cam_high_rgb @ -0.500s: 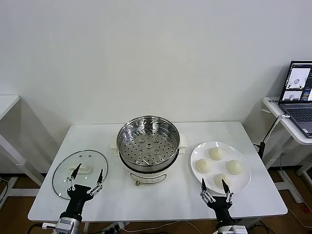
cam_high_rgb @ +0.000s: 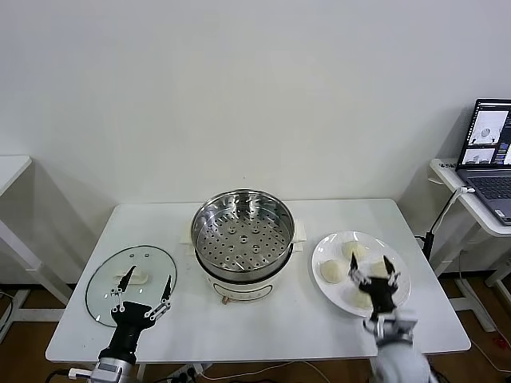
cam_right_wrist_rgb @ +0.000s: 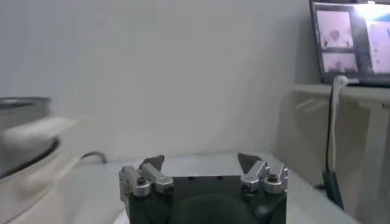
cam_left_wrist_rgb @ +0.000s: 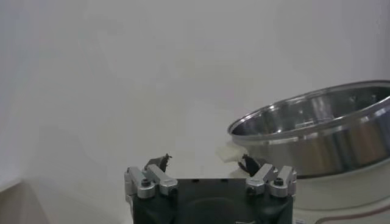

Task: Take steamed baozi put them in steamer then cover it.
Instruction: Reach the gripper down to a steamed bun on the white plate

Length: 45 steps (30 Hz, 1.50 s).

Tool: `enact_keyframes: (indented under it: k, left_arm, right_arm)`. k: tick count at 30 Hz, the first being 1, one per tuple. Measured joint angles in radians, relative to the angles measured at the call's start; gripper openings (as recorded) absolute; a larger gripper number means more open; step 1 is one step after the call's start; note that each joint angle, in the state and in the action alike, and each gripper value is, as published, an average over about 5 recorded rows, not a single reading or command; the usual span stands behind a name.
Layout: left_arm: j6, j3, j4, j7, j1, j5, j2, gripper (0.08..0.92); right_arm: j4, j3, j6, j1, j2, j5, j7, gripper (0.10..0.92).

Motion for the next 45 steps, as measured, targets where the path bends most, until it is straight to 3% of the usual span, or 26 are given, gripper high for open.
enact_keyframes:
  k: [6, 12, 22, 28, 35, 45]
  left_arm:
    - [-0.007, 0.001, 0.0, -0.002, 0.003, 0.002, -0.005, 0.823]
    - [-0.01, -0.005, -0.005, -0.002, 0.005, 0.003, -0.002, 0.823]
    - [-0.011, -0.016, -0.011, -0.001, 0.019, 0.007, -0.016, 0.823]
    - [-0.011, -0.022, -0.018, -0.001, 0.026, 0.01, -0.027, 0.823]
    - [-0.017, -0.028, -0.021, -0.001, 0.038, 0.014, -0.037, 0.823]
    - [-0.022, -0.03, -0.023, -0.001, 0.046, 0.015, -0.045, 0.823]
  right_arm:
    - [-0.192, -0.102, -0.046, 0.228, -0.087, 0.084, -0.16, 0.823]
    - [-0.353, -0.25, -0.105, 0.438, -0.183, 0.087, -0.448, 0.823]
    - [-0.546, -0.576, -0.129, 0.8, -0.28, -0.092, -0.998, 0.823]
    - [-0.625, -0.744, -0.099, 0.968, -0.285, -0.268, -1.239, 0.823]
    - [-0.704, -0.868, -0.06, 1.072, -0.247, -0.461, -1.375, 0.823]
    - [-0.797, -0.949, -0.036, 1.118, -0.167, -0.625, -1.423, 0.823]
